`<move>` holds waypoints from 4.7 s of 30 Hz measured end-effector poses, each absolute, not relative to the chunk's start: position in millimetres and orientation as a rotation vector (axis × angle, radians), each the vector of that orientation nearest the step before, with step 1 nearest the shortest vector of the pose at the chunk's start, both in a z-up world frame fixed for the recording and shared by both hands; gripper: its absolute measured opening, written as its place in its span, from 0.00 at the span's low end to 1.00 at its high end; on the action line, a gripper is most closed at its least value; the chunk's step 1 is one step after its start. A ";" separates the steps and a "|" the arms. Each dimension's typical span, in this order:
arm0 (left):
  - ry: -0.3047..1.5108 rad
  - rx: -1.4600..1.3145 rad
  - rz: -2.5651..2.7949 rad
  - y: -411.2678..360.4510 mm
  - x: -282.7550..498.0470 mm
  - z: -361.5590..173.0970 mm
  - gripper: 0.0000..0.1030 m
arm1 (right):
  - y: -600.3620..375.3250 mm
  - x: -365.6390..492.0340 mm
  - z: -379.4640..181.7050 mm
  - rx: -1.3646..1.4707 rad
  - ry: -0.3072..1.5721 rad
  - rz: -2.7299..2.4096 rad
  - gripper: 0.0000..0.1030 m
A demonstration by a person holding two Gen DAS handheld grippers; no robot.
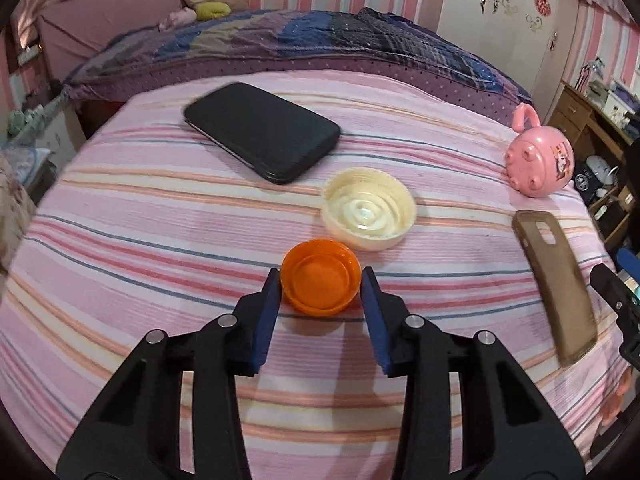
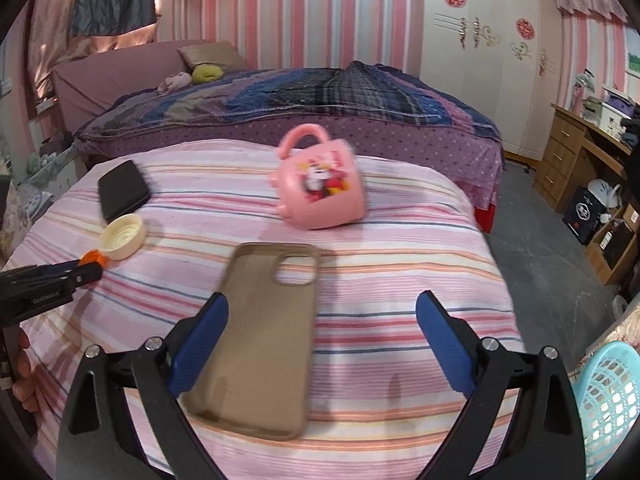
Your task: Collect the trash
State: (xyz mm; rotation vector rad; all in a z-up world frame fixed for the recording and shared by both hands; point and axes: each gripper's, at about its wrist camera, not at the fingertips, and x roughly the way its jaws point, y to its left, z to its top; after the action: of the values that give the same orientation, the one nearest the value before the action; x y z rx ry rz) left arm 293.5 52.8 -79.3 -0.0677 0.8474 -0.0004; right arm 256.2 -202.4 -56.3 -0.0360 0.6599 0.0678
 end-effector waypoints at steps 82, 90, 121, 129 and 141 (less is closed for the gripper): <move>0.690 -0.021 -0.321 -180.0 141.7 -44.3 0.38 | -417.9 81.3 -19.7 -0.022 0.610 -0.257 0.59; 0.710 0.037 -0.458 -260.4 122.2 -51.2 0.38 | -480.2 46.9 -35.9 0.051 0.611 -0.338 0.59; 0.620 0.123 -0.389 -271.6 119.8 -12.0 0.95 | -516.7 48.0 -57.8 0.171 0.617 -0.326 0.70; 0.597 0.075 -0.312 -206.1 94.2 7.0 0.95 | -484.7 49.3 -42.6 0.180 0.611 -0.300 0.95; 0.515 0.029 -0.239 -124.2 35.4 32.0 0.95 | -398.5 15.2 1.2 0.150 0.547 -0.210 0.96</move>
State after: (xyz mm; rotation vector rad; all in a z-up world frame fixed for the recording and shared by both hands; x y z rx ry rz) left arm 35.4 -124.2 32.0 0.0292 0.5147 -0.2391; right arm 15.2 -398.5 1.2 0.1497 0.5472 -0.2096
